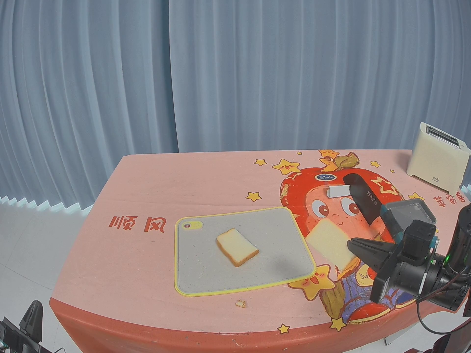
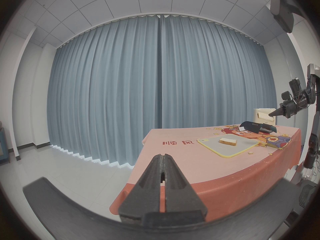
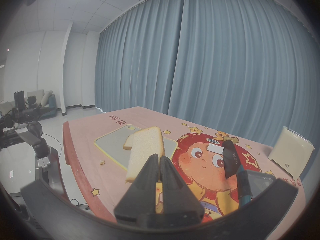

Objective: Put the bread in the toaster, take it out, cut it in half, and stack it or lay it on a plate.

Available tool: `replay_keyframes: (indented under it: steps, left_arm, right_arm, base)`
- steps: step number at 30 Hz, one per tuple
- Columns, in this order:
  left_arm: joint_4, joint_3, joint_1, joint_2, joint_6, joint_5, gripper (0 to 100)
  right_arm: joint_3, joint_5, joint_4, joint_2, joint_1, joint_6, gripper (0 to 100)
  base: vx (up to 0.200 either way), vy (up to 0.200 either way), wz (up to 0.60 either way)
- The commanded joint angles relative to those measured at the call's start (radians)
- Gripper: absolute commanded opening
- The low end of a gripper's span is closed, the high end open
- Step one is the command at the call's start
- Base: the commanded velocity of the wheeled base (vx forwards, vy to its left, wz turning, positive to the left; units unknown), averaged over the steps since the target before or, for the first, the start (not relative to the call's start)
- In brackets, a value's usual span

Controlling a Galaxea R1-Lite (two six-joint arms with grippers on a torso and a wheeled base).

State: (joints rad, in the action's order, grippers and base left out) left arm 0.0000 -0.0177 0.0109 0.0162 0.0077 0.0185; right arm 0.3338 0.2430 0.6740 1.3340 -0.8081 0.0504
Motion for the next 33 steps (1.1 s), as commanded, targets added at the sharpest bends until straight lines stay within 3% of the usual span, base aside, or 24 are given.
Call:
replay_keyframes:
  steps: [1, 4, 12, 33]
  left_arm:
    - [0.0, 0.018, 0.0, -0.016, 0.0, -0.002, 0]
    - [0.0, 0.018, 0.0, -0.016, 0.0, 0.0, 0]
    - [0.0, 0.018, -0.002, -0.016, -0.002, -0.002, 0]
    - [0.0, 0.018, 0.0, -0.016, 0.002, -0.009, 0]
  right_arm:
    - [0.002, 0.001, 0.001, -0.004, 0.013, 0.0, 0]
    - [0.007, 0.004, 0.001, 0.004, 0.033, -0.003, 0]
    - [0.021, 0.073, 0.001, 0.011, 0.053, -0.003, 0]
    - [0.021, 0.084, 0.002, 0.024, 0.09, -0.001, 0]
  base:
    - [0.0, 0.0, 0.0]
    - [0.0, 0.0, 0.0]
    - [0.0, 0.0, 0.0]
    - [0.0, 0.0, 0.0]
